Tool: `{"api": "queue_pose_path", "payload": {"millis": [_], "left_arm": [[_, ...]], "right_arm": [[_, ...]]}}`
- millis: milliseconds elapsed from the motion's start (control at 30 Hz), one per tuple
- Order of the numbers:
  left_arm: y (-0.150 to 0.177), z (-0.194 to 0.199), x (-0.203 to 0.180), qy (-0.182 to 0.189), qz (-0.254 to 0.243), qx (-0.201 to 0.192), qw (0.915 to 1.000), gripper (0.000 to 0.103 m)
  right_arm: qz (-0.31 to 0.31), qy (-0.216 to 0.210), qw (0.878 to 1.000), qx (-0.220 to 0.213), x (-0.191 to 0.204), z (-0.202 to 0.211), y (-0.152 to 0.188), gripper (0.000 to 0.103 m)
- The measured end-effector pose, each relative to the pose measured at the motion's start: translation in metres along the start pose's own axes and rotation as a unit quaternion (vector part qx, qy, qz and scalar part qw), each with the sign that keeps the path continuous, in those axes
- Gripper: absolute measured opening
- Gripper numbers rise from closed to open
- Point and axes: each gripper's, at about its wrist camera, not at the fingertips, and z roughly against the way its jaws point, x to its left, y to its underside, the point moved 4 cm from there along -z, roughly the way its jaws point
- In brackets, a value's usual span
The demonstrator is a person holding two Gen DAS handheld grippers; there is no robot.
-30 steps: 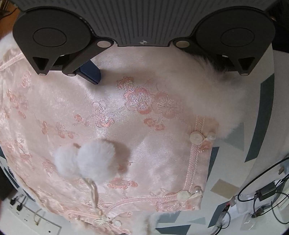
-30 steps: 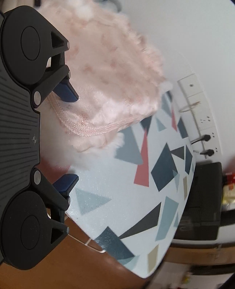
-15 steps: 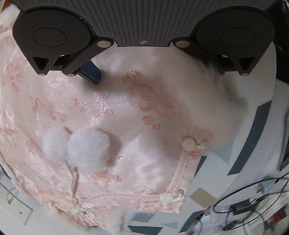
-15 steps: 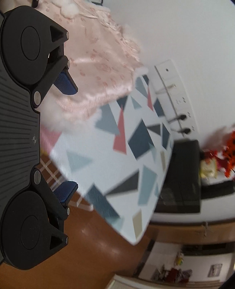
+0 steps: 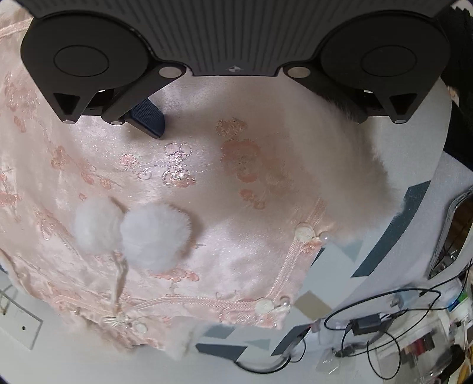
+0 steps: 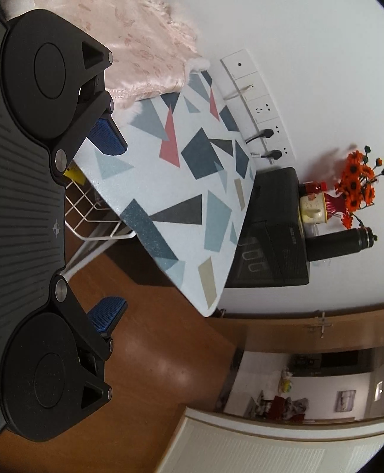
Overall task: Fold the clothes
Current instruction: 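Open both grippers and smooth the folded jacket flat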
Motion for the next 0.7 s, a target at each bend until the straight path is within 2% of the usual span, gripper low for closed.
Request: {"api": "queue_pose_path", "payload": {"millis": [167, 300, 400, 600, 700], "left_arm": [[0.02, 0.015, 0.008, 0.028, 0.008, -0.01, 0.9995, 0.103], [0.043, 0.042, 0.018, 0.069, -0.016, -0.042, 0.9966, 0.102], [0.046, 0.055, 0.032, 0.089, -0.025, -0.053, 0.9943, 0.102], [0.027, 0.059, 0.065, 0.053, -0.011, -0.053, 0.9971, 0.102], [0.022, 0.053, 0.067, 0.062, -0.003, -0.041, 0.9972, 0.102]], "right_arm": [[-0.034, -0.04, 0.996, 0.069, 0.004, -0.024, 0.015, 0.102], [-0.023, -0.083, 0.993, 0.083, 0.03, -0.039, 0.018, 0.102], [-0.001, -0.101, 0.991, 0.091, 0.053, -0.052, 0.018, 0.102], [0.014, -0.123, 0.986, 0.113, 0.101, -0.074, 0.019, 0.102], [0.036, -0.132, 0.984, 0.111, 0.128, -0.079, 0.017, 0.102]]}}
